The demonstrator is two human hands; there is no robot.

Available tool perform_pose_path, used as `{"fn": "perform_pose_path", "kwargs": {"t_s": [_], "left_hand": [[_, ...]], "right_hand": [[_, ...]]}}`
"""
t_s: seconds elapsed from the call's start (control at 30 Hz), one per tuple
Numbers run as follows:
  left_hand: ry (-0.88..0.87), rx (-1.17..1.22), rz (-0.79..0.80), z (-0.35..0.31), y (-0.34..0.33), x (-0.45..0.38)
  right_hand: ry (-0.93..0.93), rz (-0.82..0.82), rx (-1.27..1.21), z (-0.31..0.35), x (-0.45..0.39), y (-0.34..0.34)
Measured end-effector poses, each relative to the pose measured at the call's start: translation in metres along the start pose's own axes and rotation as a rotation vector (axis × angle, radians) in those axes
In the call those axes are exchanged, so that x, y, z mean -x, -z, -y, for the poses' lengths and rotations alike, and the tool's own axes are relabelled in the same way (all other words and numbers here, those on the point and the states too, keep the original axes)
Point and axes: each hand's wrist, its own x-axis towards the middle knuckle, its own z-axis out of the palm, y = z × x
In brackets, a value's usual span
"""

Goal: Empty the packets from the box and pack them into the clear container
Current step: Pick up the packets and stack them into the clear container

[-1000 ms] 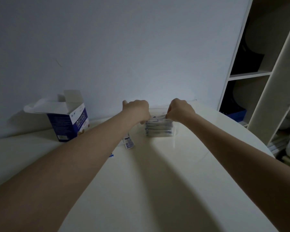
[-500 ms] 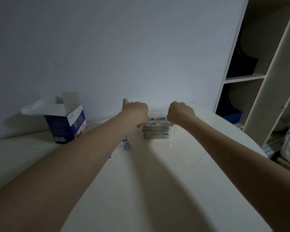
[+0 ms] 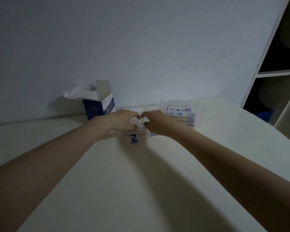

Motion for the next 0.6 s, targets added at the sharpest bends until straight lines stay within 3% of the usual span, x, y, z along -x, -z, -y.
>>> {"fn": "perform_pose_path", "kwargs": {"t_s": [0.1,0.33,0.43,0.6], "left_hand": [[-0.03,0.07,0.092,0.009,-0.019,0.01],[-0.002,0.137,-0.012,0.014,-0.016,0.017],[0.02,0.175,-0.068,0.012,-0.02,0.018],[-0.039,0.076,-0.158,0.006,-0.022,0.017]], "right_hand": [[-0.024,0.09,0.109,0.001,0.001,-0.026],[0.08,0.07,-0.006,-0.015,0.027,-0.019],[0.046,0.052,-0.124,-0.02,0.035,-0.007],[-0.068,0.01,-0.065,-0.003,0.029,-0.008]]}}
